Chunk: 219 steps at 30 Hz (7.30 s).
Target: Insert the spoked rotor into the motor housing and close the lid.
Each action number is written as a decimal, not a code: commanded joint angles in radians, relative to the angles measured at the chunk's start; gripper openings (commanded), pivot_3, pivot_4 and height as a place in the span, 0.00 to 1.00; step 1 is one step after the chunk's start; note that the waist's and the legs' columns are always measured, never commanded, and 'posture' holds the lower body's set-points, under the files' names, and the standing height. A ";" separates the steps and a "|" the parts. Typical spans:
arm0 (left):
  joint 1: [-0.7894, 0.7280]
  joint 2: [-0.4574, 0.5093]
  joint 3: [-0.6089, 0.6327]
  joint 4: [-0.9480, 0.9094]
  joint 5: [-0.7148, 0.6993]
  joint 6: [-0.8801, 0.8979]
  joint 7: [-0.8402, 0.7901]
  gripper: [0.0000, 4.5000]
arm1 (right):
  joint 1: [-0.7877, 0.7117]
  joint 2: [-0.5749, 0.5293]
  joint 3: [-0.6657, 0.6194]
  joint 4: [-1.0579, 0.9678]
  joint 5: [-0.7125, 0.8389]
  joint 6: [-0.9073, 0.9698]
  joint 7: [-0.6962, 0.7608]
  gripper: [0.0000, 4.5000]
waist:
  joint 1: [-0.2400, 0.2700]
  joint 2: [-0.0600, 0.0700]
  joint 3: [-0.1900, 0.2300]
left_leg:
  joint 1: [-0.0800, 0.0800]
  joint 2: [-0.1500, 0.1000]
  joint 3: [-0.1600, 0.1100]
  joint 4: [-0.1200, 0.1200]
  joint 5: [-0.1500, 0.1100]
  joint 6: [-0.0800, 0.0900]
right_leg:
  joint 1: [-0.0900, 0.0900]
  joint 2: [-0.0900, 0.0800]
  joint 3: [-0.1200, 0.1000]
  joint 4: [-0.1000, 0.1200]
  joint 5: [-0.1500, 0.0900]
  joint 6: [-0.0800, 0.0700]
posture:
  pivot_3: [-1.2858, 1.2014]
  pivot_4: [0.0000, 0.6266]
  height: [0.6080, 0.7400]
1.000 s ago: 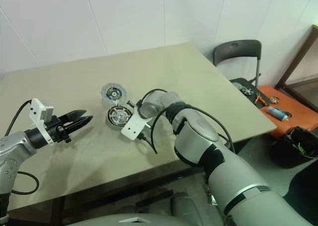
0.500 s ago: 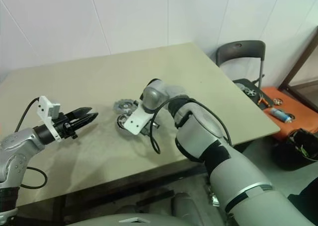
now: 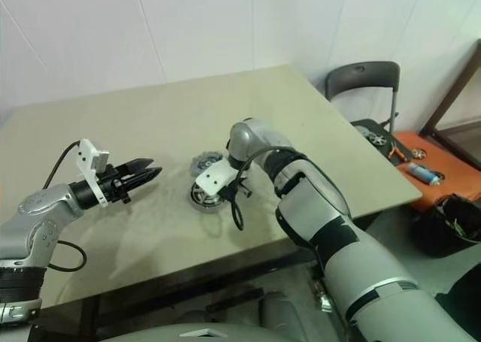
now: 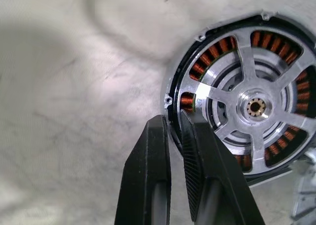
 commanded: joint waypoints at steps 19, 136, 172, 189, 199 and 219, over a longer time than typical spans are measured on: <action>0.091 -0.003 0.054 -0.107 -0.021 -0.004 0.038 0.45 | -0.009 0.098 -0.023 0.001 0.020 0.186 -0.086 0.03 | -0.009 -0.001 -0.001 | 0.007 0.003 -0.013 0.000 0.000 0.000 | 0.001 0.018 0.003 0.000 0.006 -0.011 | 0.52 0.00 1.00; 0.080 -0.017 0.005 -0.109 -0.017 0.020 0.053 0.45 | -0.093 -0.082 0.197 -0.066 -0.144 -0.464 -0.316 0.30 | 0.004 0.002 0.001 | 0.001 0.002 -0.016 0.000 -0.004 -0.008 | -0.004 0.017 0.002 -0.001 0.003 -0.012 | 0.52 0.00 1.00; 0.054 -0.052 -0.023 -0.079 0.006 -0.003 0.063 0.45 | -0.002 0.020 0.010 -0.130 0.136 0.104 0.156 0.05 | 0.005 0.002 0.001 | 0.001 0.002 -0.020 0.000 -0.003 -0.008 | -0.003 0.018 0.001 0.000 0.002 -0.013 | 0.52 0.00 1.00; 0.033 -0.059 -0.029 -0.062 0.024 -0.015 0.048 0.45 | 0.063 0.047 0.075 -0.180 0.183 0.370 0.034 0.05 | 0.026 0.001 0.001 | 0.000 0.001 -0.019 0.000 -0.004 -0.009 | -0.005 0.017 0.001 0.000 0.002 -0.012 | 0.52 0.00 1.00; 0.083 -0.040 0.006 -0.113 0.006 0.009 0.065 0.45 | 0.068 0.047 0.097 -0.152 0.129 0.243 0.031 0.36 | 0.024 0.001 0.000 | 0.012 0.002 -0.020 0.001 -0.004 -0.010 | 0.005 0.022 0.002 0.004 0.000 -0.010 | 0.52 0.00 1.00; -0.053 -0.026 -0.023 -0.006 0.016 0.023 -0.004 0.45 | 0.128 -0.350 -0.072 -0.812 0.508 0.587 0.096 0.36 | 0.032 0.001 0.000 | -0.004 0.000 -0.022 -0.001 -0.003 -0.013 | -0.009 0.016 0.001 -0.002 0.001 -0.013 | 0.52 0.00 1.00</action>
